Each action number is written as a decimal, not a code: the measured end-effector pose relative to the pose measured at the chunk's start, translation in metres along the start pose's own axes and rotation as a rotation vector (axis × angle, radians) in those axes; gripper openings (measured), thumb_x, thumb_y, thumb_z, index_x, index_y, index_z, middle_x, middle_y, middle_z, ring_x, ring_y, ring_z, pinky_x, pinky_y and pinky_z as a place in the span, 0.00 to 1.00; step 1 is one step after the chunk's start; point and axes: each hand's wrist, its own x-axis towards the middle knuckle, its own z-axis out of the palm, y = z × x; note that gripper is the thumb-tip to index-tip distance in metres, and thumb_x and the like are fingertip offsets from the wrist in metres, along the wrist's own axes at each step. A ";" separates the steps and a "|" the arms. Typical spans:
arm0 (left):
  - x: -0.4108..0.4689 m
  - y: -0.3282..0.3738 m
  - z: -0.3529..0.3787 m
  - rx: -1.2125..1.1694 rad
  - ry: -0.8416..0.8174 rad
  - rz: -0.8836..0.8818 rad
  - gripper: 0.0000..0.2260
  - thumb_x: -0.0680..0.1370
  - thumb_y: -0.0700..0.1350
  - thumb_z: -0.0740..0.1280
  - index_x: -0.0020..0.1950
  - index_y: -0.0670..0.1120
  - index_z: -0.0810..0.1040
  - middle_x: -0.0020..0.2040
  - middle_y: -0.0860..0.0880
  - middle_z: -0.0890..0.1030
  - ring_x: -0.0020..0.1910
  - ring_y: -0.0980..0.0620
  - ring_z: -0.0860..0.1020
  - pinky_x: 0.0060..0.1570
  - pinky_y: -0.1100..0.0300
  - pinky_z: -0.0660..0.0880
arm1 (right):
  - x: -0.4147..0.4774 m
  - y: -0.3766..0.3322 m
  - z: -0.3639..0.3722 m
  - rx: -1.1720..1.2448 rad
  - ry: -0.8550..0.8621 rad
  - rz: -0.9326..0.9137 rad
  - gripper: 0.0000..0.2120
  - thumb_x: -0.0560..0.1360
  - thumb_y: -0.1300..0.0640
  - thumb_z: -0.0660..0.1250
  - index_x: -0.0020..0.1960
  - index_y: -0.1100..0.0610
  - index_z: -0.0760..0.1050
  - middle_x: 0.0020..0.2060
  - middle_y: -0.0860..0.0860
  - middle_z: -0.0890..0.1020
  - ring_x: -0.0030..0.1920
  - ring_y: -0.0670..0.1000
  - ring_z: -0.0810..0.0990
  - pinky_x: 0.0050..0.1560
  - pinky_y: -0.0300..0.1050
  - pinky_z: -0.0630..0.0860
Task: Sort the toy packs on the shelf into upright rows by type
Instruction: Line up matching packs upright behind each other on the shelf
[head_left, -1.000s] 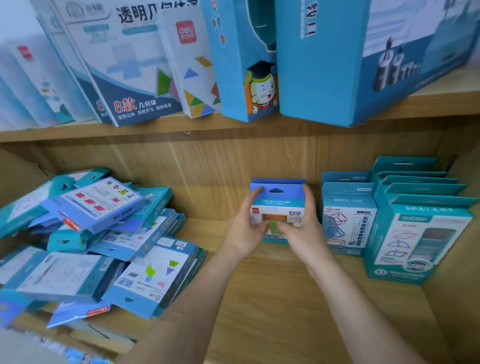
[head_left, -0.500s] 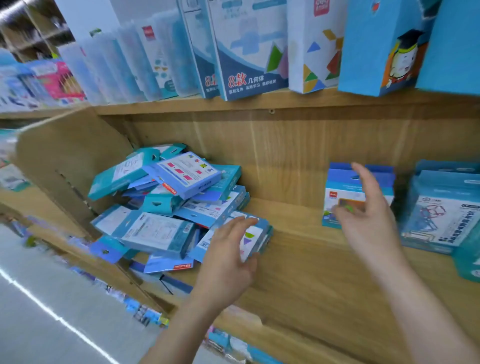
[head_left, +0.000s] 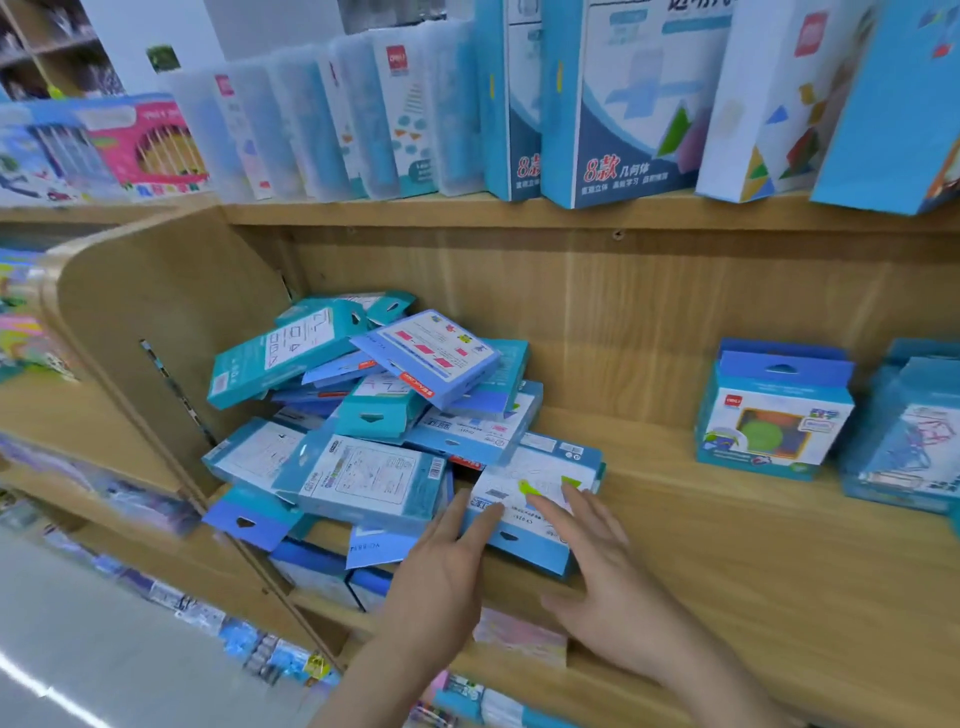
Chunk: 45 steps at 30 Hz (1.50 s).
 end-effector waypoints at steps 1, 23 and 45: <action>-0.003 -0.004 -0.002 -0.017 0.006 0.012 0.30 0.77 0.37 0.57 0.75 0.59 0.54 0.79 0.50 0.49 0.75 0.48 0.57 0.63 0.56 0.70 | -0.001 -0.002 0.000 0.010 -0.001 0.000 0.39 0.73 0.53 0.67 0.73 0.33 0.47 0.75 0.39 0.41 0.74 0.41 0.36 0.72 0.39 0.46; -0.050 -0.147 -0.110 -0.157 0.484 -0.079 0.14 0.74 0.39 0.62 0.52 0.53 0.81 0.44 0.64 0.77 0.46 0.61 0.74 0.41 0.69 0.71 | 0.111 -0.150 -0.022 -0.223 0.209 -0.398 0.25 0.75 0.51 0.65 0.70 0.42 0.64 0.68 0.40 0.65 0.70 0.42 0.61 0.67 0.33 0.54; 0.112 -0.196 -0.135 0.364 0.367 -0.189 0.24 0.79 0.42 0.60 0.74 0.47 0.59 0.74 0.47 0.65 0.70 0.46 0.66 0.65 0.54 0.66 | 0.192 -0.123 -0.036 -0.298 0.002 -0.422 0.35 0.69 0.27 0.46 0.73 0.35 0.44 0.76 0.40 0.46 0.75 0.41 0.41 0.74 0.49 0.48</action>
